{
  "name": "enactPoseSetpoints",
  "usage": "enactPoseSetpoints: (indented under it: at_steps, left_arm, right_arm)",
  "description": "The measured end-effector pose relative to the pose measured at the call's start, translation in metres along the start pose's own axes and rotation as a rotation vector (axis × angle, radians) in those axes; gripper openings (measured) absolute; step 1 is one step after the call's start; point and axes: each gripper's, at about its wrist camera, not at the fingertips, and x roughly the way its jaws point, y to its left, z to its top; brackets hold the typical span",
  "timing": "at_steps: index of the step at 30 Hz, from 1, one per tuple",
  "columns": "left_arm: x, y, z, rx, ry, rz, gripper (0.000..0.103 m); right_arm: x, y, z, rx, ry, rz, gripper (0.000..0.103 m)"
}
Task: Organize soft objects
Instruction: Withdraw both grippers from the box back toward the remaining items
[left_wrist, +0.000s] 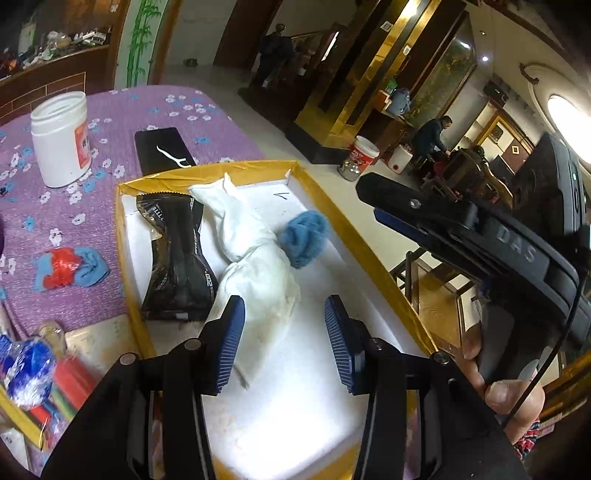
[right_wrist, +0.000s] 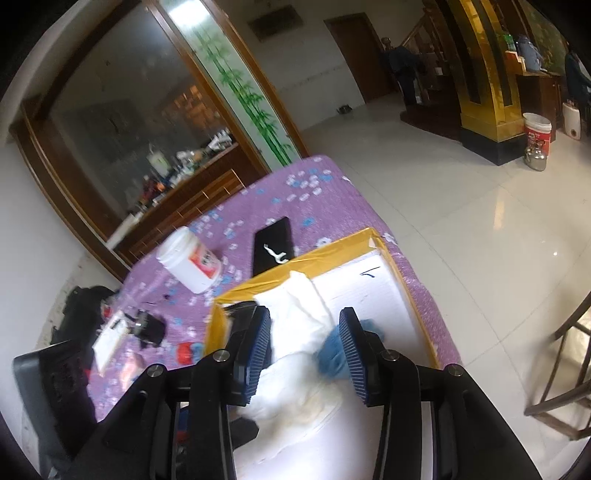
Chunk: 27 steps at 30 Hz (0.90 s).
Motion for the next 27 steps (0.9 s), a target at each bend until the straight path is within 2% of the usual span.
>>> enactPoseSetpoints:
  at_steps: [2,6,8,9,14,19,27]
  left_arm:
    - [-0.008,-0.002,-0.003,0.010,-0.015,0.000,0.043]
    - [-0.028,-0.003,-0.013,0.039,-0.038,-0.005,0.043]
    - [-0.033,-0.003,-0.016,0.050,-0.042,-0.012,0.047]
    - [-0.035,-0.004,-0.018,0.055,-0.040,-0.013,0.054]
    - [-0.052,-0.005,-0.032,0.075,-0.056,-0.028,0.055]
    - [-0.071,0.002,-0.047,0.083,-0.073,-0.044,0.055]
    - [-0.110,0.026,-0.077,0.096,-0.131,-0.017,0.055]
  right_arm:
    - [-0.013,0.004,-0.006,0.000,-0.027,0.018,0.051]
    - [-0.033,0.010,-0.016,0.007,-0.060,0.043,0.051]
    - [-0.042,0.013,-0.022,0.009,-0.076,0.057,0.051]
    - [-0.047,0.015,-0.025,0.011,-0.085,0.066,0.052]
    - [-0.060,0.023,-0.035,0.016,-0.118,0.069,0.057]
    - [-0.068,0.029,-0.045,0.033,-0.127,0.095,0.058]
    - [-0.069,0.060,-0.071,-0.011,-0.095,0.156,0.058]
